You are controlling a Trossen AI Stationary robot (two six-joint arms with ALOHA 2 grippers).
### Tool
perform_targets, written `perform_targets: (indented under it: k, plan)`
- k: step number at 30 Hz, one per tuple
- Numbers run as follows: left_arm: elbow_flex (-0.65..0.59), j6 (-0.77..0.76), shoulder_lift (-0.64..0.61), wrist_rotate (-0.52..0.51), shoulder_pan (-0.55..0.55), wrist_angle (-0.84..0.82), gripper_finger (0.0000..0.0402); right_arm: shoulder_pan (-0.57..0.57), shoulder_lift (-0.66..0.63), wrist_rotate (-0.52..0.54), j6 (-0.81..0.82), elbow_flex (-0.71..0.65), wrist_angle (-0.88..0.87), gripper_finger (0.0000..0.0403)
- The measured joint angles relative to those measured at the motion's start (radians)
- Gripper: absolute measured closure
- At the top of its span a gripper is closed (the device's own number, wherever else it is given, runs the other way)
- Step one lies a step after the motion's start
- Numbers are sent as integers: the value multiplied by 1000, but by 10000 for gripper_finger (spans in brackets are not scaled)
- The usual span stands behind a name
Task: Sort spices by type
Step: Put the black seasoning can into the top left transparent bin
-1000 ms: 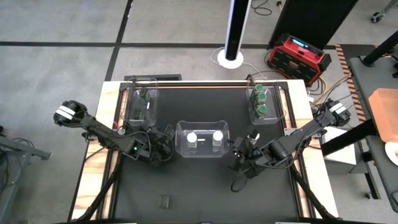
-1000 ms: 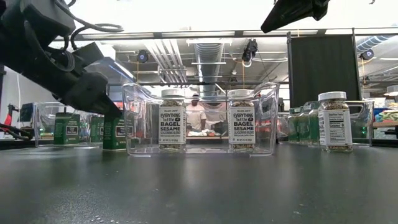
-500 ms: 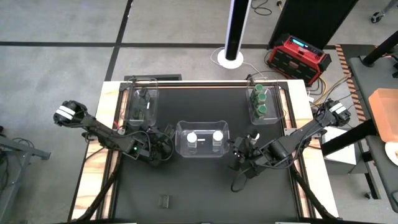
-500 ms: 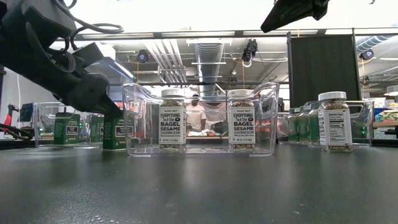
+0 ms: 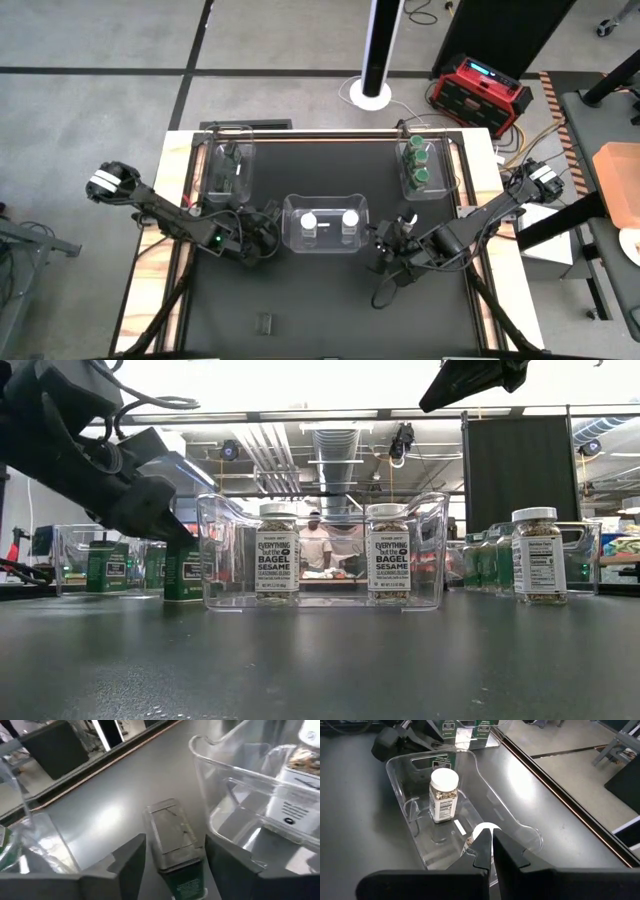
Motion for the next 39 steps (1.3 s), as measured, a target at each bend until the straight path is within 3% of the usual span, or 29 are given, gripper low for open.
perform_targets:
  k: [8,14,19,29,35,39]
  plan:
    - [26,38,0,39,0,-1,256,0,0,0,0,0,0,394]
    - [29,23,0,38,0,-8,266,0,0,0,0,0,0,394]
    - [27,19,0,89,0,-12,235,0,0,0,0,0,1,394]
    - [-24,48,0,70,0,24,119,0,0,0,0,0,1,394]
    - [-78,170,0,69,9,236,119,0,0,0,-4,0,4,394]
    - [-99,166,0,59,18,248,132,0,0,1,-4,0,7,394]
